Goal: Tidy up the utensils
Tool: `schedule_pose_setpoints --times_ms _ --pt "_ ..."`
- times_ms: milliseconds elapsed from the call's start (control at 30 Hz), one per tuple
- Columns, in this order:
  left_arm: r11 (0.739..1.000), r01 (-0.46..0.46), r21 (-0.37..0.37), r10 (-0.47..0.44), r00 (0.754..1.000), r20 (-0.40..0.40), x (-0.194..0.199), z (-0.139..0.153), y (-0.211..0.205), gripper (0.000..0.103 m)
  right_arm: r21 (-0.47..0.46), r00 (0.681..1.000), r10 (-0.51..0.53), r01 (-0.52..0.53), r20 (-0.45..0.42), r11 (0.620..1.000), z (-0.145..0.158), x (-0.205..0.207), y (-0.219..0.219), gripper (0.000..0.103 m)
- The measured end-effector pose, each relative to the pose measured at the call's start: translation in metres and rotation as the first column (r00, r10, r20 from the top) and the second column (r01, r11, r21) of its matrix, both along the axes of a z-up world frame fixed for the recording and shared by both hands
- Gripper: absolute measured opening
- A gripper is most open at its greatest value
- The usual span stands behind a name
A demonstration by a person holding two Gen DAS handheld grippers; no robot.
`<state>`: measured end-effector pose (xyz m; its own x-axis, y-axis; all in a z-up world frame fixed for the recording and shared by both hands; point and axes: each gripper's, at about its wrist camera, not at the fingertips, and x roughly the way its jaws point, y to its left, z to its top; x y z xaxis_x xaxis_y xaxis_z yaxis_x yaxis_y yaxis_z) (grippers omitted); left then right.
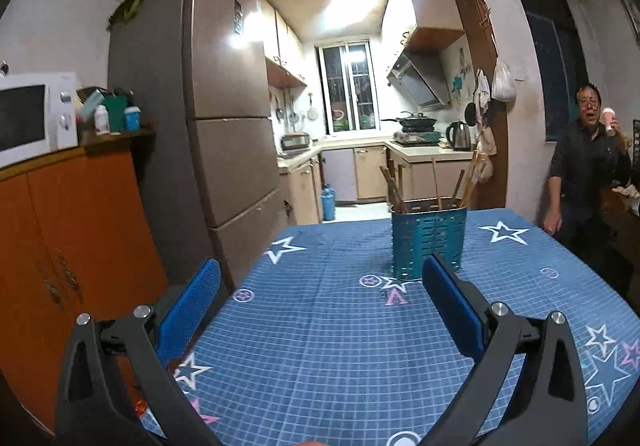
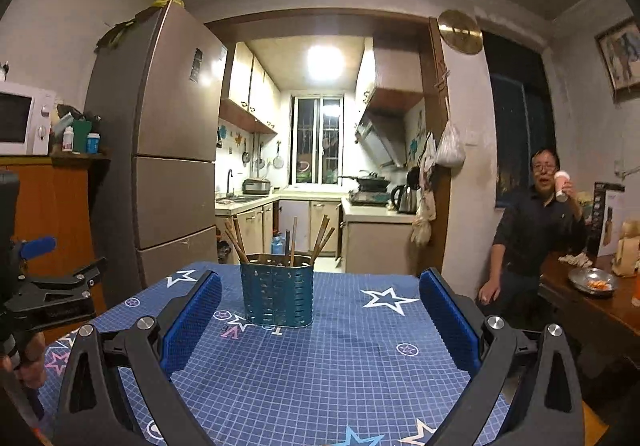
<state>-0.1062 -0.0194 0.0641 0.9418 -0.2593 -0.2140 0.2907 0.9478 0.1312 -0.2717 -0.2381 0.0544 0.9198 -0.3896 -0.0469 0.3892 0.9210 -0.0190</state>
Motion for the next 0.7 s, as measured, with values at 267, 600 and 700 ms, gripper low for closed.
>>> schedule_pose_setpoints --times_ms 267,600,700 --pt "0.999 -0.017 -0.029 0.016 1.000 -0.022 -0.012 0.004 0.007 0.098 0.007 1.000 -0.010 0.010 0.024 1.000 -0.003 -0.004 0.015 0.099" --pt "0.991 0.041 -0.127 -0.039 0.999 0.024 -0.033 0.009 0.016 0.098 0.010 0.994 -0.085 0.084 0.073 0.996 -0.002 -0.018 0.018 0.099" --pt "0.993 0.050 -0.108 -0.046 0.998 0.037 -0.038 0.007 0.013 0.098 -0.005 0.993 -0.091 0.092 0.074 0.996 -0.005 -0.018 0.022 0.099"
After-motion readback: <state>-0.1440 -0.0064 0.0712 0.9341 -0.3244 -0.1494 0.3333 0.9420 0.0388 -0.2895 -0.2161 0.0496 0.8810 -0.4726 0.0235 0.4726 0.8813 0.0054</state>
